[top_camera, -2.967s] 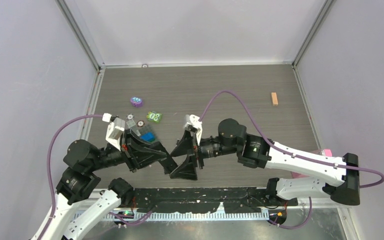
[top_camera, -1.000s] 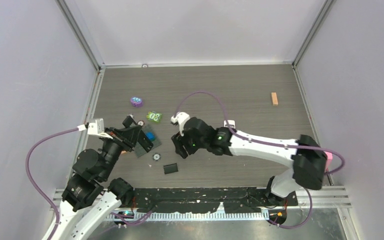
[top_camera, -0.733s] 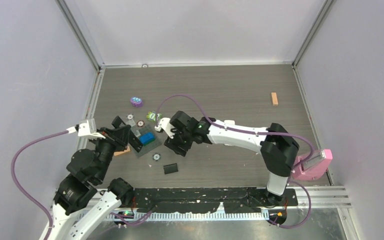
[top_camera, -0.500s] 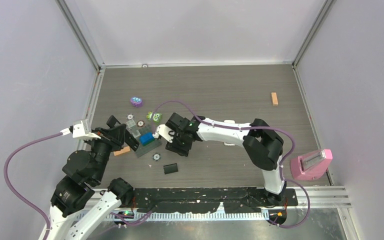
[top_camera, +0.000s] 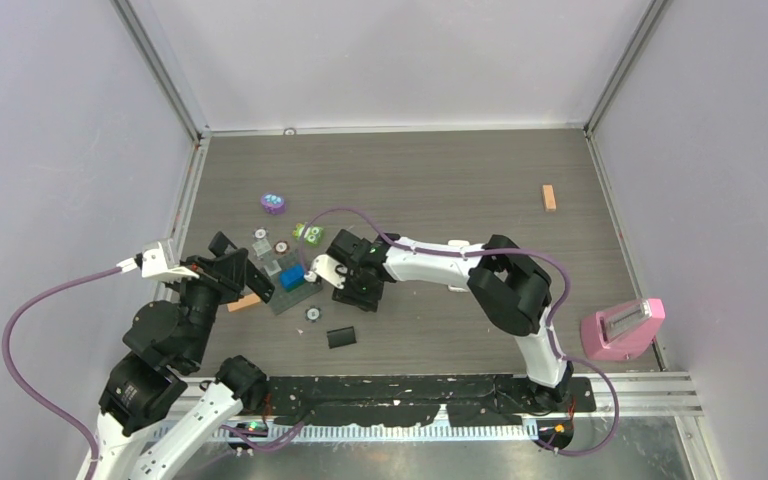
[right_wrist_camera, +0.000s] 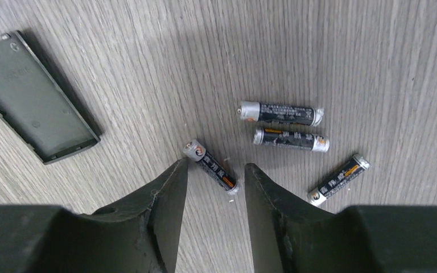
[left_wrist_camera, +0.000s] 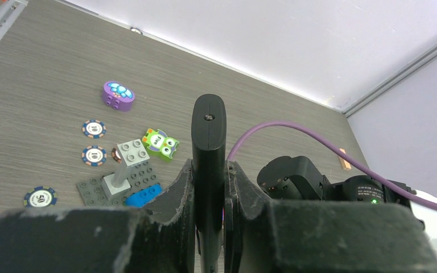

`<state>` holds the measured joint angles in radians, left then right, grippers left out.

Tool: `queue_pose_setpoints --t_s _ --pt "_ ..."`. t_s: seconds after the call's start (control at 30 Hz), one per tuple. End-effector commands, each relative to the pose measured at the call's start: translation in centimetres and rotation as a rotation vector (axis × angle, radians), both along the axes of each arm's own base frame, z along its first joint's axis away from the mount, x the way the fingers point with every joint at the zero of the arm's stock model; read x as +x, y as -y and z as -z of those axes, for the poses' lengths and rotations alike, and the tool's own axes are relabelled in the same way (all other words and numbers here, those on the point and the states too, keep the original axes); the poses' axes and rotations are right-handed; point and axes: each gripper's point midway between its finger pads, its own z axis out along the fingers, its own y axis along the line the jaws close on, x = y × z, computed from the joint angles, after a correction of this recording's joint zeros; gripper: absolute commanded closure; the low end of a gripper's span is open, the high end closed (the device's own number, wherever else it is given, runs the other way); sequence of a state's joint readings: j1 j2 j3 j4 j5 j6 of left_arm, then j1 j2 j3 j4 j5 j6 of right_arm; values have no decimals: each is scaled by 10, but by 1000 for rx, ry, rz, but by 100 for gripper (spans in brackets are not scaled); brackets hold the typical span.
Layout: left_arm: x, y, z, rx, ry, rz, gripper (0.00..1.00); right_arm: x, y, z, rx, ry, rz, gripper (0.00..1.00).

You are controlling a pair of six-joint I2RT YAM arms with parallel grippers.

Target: Load the batteries into the remote control

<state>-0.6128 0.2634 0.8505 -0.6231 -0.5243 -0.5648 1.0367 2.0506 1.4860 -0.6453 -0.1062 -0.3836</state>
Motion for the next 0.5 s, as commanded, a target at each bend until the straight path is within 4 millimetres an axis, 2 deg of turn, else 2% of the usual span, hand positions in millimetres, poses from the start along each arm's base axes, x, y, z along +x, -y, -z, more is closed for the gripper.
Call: queue_pose_setpoints --t_s 0.0,0.1,0.17,0.23,0.37,0.47 --pt "-2 -7 -16 -22 40 -26 100 12 -12 -7 32 57 2 54" --pt "-2 -6 -15 -21 36 -23 100 12 -12 -5 30 54 8 58" --pt "-1 -5 -15 -23 36 -21 100 11 -13 -4 30 44 14 63" --pt "-1 -4 -14 -23 33 -16 100 8 -13 -3 22 27 23 70" --pt "-1 -1 -14 -25 32 -2 100 5 -9 0 1 7 41 92" --pt "-1 3 -13 -23 29 17 100 5 -9 -6 17 7 59 94"
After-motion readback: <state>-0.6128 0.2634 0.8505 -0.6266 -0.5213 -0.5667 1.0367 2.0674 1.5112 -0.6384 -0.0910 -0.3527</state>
